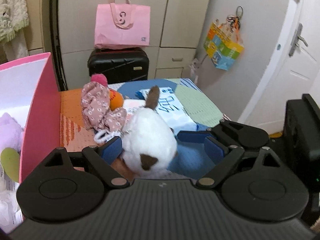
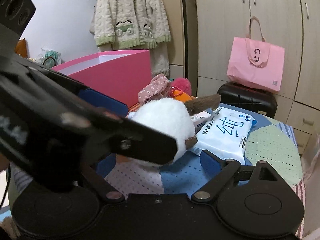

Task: Organize soft objects
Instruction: 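Close the left tool on the white-and-brown cat plush, then lift the cat plush with the left tool and carry it over the pink box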

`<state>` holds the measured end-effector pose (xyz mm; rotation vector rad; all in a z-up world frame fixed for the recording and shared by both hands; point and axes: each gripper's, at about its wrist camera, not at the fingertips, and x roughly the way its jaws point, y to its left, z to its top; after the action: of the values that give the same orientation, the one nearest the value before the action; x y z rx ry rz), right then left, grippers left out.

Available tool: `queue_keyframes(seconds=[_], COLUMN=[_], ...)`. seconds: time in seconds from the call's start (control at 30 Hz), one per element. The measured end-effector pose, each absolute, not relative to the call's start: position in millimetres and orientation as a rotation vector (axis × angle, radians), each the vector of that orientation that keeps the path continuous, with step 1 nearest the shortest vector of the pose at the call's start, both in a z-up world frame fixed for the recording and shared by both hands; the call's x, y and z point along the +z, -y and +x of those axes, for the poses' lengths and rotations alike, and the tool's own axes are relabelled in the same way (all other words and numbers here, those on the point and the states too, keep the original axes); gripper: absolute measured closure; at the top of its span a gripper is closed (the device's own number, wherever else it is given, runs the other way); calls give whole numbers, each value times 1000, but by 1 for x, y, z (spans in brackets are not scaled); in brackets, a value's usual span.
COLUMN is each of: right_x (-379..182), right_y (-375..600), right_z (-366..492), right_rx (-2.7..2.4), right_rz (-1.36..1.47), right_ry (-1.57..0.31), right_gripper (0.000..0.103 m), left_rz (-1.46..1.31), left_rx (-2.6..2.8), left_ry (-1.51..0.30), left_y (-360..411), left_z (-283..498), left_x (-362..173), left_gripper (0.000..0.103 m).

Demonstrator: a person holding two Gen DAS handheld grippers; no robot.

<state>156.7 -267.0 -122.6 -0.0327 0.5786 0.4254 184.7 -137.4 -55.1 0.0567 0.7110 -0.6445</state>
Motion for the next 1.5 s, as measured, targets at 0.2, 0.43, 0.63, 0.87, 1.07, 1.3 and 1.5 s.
queue_keyframes(seconds=[0.2, 0.43, 0.63, 0.87, 1.07, 1.3, 1.5], right_x=[-126, -130, -130, -124, -118, -109, -101], right_y=[257, 253, 255, 251, 245, 235, 230], right_z=[167, 167, 159, 145, 126, 100, 79], right_rx=[442, 423, 397, 378, 365, 328, 295], right_rz=[-37, -21, -2, -16, -36, -108, -167], right_ry=[-608, -604, -581, -547, -531, -504, -480], right_gripper=[9, 29, 37, 37, 37, 37, 37], left_rz=[20, 74, 86, 100, 95, 93, 95], left_rx=[-628, -582, -572, -578, -593, -630, -662], left_ry=[-747, -724, -702, -681, -684, -680, -666], left_y=[136, 138, 142, 140, 136, 131, 127], left_z=[195, 192, 185, 171, 157, 140, 125], left_x=[-69, -75, -75, -70, -64, -56, -50], left_gripper=[23, 37, 37, 37, 37, 37, 37])
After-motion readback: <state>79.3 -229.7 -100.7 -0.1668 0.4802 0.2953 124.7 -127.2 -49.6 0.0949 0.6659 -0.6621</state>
